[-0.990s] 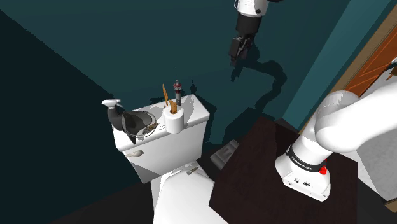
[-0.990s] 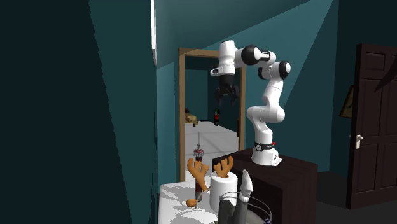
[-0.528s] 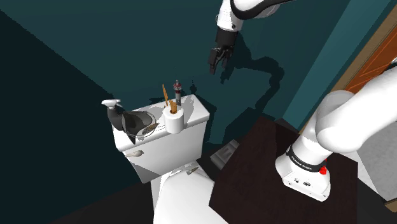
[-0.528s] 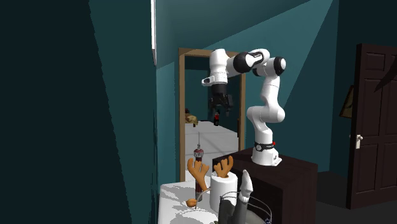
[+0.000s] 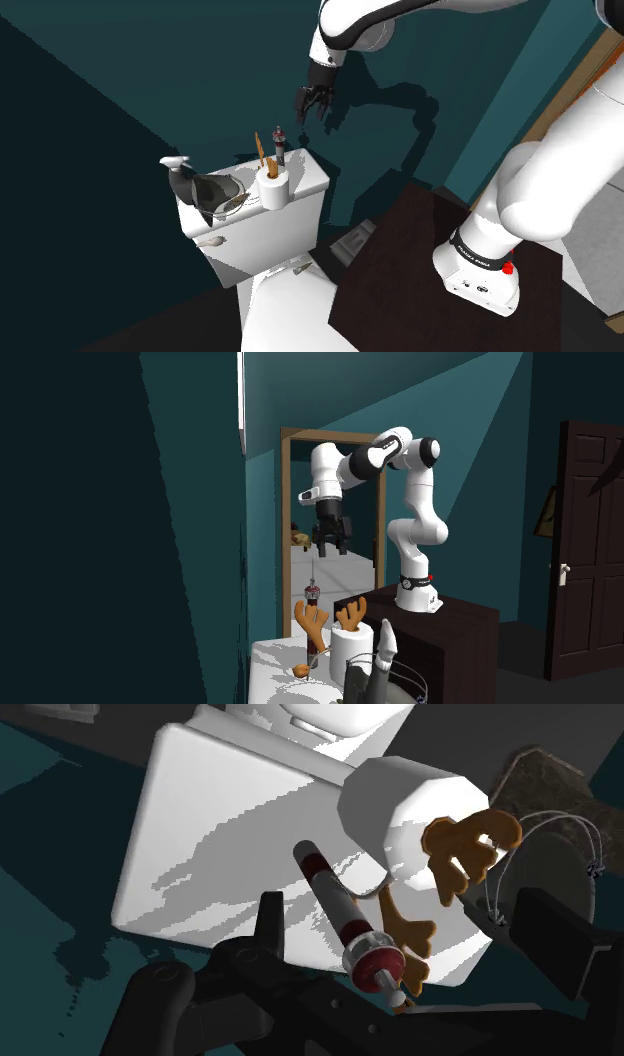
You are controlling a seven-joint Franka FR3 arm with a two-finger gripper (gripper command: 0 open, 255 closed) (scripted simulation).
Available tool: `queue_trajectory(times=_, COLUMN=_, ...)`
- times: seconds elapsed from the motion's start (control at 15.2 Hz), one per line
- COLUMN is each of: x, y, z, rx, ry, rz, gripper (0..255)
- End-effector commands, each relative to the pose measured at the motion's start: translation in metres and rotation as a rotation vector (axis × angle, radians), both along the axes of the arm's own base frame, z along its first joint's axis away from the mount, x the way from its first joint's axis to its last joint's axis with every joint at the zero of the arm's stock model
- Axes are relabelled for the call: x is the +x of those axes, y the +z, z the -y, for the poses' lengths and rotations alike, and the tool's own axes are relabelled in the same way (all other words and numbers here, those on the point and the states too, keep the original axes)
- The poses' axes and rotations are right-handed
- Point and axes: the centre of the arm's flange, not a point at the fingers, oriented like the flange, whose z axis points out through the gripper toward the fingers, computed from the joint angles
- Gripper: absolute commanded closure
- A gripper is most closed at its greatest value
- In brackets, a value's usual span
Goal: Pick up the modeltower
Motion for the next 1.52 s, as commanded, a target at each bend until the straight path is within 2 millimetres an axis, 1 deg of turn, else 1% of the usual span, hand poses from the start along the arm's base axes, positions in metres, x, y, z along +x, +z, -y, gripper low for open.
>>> queue_trajectory(times=0.0, x=0.02, y=-0.016, z=-0.005, rx=0.028, ry=-0.006, rz=0.008, gripper=0)
queue_trajectory(times=0.4, x=0.08, y=-0.054, z=-0.019, rx=0.106, ry=-0.022, rz=0.03, gripper=0)
queue_trajectory(times=0.86, x=0.08, y=-0.091, z=-0.019, rx=0.106, ry=-0.022, rz=0.03, gripper=0)
queue_trajectory(times=0.99, x=0.08, y=-0.094, z=-0.019, rx=0.106, ry=-0.022, rz=0.03, gripper=0)
queue_trajectory(times=1.06, x=0.079, y=-0.094, z=-0.019, rx=0.106, ry=-0.022, rz=0.03, gripper=255)
queue_trajectory(times=1.45, x=0.079, y=-0.094, z=-0.019, rx=0.106, ry=-0.022, rz=0.03, gripper=255)
